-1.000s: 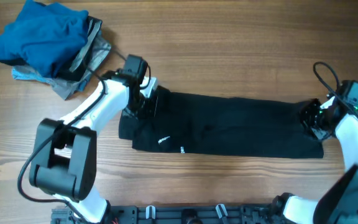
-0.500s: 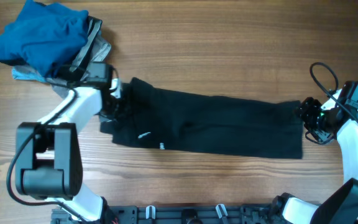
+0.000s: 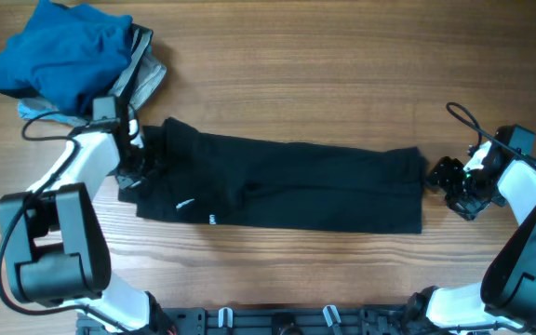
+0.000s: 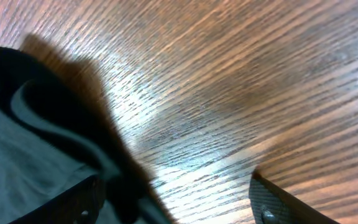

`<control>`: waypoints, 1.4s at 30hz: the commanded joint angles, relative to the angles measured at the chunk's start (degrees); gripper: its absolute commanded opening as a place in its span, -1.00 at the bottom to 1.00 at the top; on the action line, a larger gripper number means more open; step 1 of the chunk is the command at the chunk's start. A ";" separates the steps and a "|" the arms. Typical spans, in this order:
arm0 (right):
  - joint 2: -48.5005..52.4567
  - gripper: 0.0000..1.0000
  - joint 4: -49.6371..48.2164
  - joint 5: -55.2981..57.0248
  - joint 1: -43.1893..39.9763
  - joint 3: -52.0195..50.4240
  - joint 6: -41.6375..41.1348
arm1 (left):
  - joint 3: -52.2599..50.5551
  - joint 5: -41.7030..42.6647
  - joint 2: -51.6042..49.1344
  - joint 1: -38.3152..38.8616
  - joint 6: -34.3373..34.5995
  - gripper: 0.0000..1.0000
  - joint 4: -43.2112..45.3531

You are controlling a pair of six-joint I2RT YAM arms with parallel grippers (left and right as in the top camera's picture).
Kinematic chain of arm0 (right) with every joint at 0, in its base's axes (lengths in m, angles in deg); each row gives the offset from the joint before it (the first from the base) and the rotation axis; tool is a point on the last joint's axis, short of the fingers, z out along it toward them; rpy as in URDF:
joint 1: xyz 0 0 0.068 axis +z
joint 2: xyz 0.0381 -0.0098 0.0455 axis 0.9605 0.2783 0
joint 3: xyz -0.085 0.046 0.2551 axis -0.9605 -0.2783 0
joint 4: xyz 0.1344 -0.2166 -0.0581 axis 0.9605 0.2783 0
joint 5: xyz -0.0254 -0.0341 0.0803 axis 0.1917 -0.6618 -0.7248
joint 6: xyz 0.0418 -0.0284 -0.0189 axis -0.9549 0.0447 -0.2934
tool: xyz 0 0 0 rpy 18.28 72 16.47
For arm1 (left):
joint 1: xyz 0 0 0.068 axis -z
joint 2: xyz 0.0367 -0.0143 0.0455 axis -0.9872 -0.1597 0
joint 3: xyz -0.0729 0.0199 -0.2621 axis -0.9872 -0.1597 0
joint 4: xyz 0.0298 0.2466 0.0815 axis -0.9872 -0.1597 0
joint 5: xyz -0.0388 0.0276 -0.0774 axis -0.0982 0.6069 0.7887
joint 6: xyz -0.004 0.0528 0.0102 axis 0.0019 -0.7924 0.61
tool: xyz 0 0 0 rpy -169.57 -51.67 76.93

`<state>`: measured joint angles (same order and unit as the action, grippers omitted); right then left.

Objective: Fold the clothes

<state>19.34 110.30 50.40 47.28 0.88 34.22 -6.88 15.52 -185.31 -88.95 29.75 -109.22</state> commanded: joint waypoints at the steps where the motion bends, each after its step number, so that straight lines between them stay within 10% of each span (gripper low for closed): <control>1: 0.74 0.62 0.02 -5.84 0.04 0.17 5.81 | -0.39 -3.72 1.97 -1.97 2.49 -0.92 -0.17; 13: 6.49 0.80 0.48 -13.27 3.54 0.13 12.11 | -0.28 -3.28 2.08 -2.16 3.08 -0.57 0.33; 32: 8.20 -0.50 0.46 -14.53 5.60 -2.32 14.64 | -0.28 -0.02 4.15 -2.16 3.06 -0.58 0.55; 34: 8.09 -0.88 -0.02 -14.56 5.35 -1.90 14.64 | -0.28 0.04 5.09 -2.16 3.06 -0.58 0.52; 42: 2.03 -0.92 3.76 -10.47 1.75 5.44 8.59 | 4.17 6.45 12.94 -2.14 -1.07 -0.58 -6.47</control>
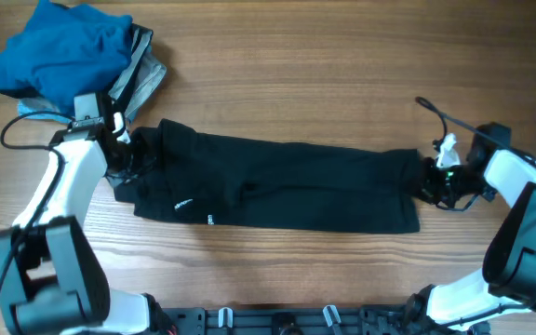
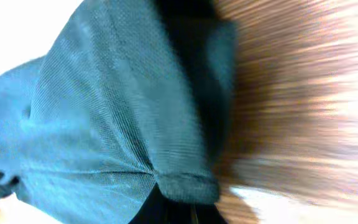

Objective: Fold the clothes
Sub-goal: 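Fold the right end over toward the left with the right gripper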

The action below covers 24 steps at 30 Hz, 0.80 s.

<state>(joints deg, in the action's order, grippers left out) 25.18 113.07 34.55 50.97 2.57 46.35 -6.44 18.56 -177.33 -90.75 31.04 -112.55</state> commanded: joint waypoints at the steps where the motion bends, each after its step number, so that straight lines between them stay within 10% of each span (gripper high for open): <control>1: -5.03 -0.91 1.81 7.43 -2.56 4.83 -4.66 | 4.55 3.41 6.14 -0.35 -2.36 -0.58 -4.33; 12: -11.63 -0.91 14.12 12.66 -1.38 17.14 -6.01 | 5.81 3.39 18.82 -0.33 -2.32 -0.56 -5.86; 24: -11.76 -0.91 16.52 12.72 19.10 17.18 -13.75 | 5.79 2.91 18.62 2.05 -2.14 -0.56 -5.86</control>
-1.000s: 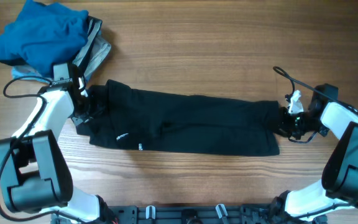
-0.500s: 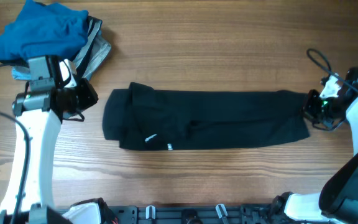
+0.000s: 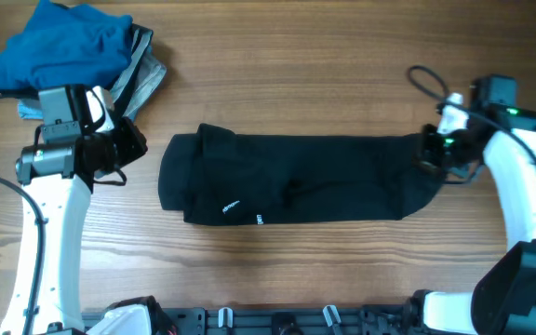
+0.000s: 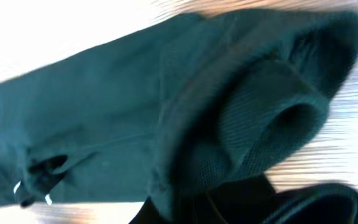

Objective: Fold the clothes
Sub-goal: 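Fold the right end over toward the left with the right gripper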

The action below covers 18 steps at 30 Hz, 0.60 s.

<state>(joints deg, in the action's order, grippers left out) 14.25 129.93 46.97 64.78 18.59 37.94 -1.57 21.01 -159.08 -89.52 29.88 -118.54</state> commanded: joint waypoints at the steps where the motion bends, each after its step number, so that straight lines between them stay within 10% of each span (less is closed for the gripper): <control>1: -0.66 -0.91 -0.48 0.37 6.88 1.16 -6.58 | 0.92 0.48 0.37 0.87 -0.98 -0.56 0.13; 18: 4.98 -0.91 -7.80 2.78 28.92 0.33 -25.24 | 0.92 0.48 0.37 0.90 -0.98 -0.54 0.09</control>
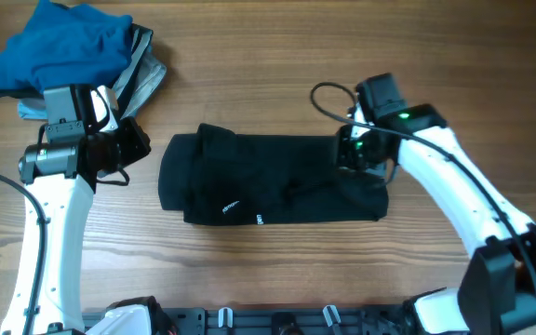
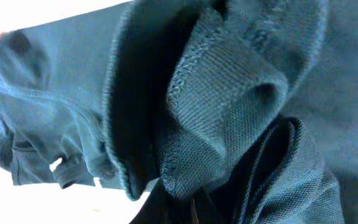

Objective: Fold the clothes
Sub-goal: 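Fold the right end over toward the left with the right gripper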

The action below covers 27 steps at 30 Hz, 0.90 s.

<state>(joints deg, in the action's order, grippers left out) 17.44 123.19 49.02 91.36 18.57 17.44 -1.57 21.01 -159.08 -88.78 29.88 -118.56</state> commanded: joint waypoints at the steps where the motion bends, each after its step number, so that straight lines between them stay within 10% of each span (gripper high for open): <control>1: 2.29 -0.91 -1.62 0.74 3.61 0.35 -6.16 | 0.92 0.48 0.37 0.15 -0.98 -0.54 0.11; 13: 2.60 -0.90 -6.14 -0.98 10.38 0.35 -11.65 | 0.92 0.48 0.37 0.15 -0.98 -0.52 0.11; 21: 0.44 0.00 -4.72 0.09 8.83 1.62 -4.48 | 0.92 0.48 0.37 0.13 -0.98 -0.51 -0.07; 27: -2.78 -0.17 -3.21 1.68 0.90 1.64 0.68 | 0.92 0.44 0.37 0.15 -1.01 -0.49 -0.26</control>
<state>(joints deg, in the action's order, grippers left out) 17.18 119.54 48.41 96.50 18.67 13.81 -1.57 21.01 -159.08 -88.78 29.88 -118.62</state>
